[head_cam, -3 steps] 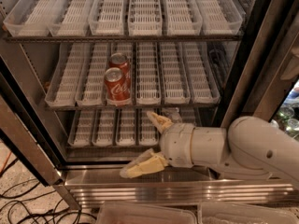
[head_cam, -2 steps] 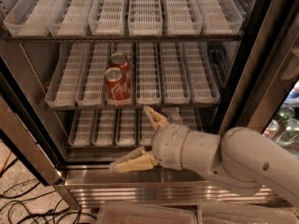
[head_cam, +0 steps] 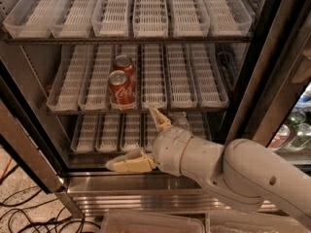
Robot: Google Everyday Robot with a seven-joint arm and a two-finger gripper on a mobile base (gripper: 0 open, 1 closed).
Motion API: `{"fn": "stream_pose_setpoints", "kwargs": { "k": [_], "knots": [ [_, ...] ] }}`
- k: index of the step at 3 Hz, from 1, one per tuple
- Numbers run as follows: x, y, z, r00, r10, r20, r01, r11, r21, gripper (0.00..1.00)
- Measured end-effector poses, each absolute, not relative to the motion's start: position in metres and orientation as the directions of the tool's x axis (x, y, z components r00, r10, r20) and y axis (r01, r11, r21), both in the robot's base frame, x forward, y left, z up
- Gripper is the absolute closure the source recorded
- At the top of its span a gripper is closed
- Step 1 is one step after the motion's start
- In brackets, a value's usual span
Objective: Pick coke can from middle shelf of fridge
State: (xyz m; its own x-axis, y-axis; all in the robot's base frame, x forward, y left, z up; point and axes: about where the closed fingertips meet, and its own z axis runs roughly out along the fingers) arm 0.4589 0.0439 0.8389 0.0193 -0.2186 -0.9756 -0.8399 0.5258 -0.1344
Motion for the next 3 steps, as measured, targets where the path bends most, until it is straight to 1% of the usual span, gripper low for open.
{"fn": "stream_pose_setpoints", "kwargs": {
  "k": [1, 2, 3],
  "knots": [
    [0.465, 0.047, 0.837, 0.024, -0.204, -0.979, -0.810, 0.570, -0.139, 0.00],
    [0.468, 0.064, 0.838, 0.058, -0.182, -0.982, -0.770, 0.618, -0.160, 0.00],
    [0.485, 0.068, 0.835, 0.066, -0.173, -0.983, -0.735, 0.658, -0.165, 0.00]
  ]
}}
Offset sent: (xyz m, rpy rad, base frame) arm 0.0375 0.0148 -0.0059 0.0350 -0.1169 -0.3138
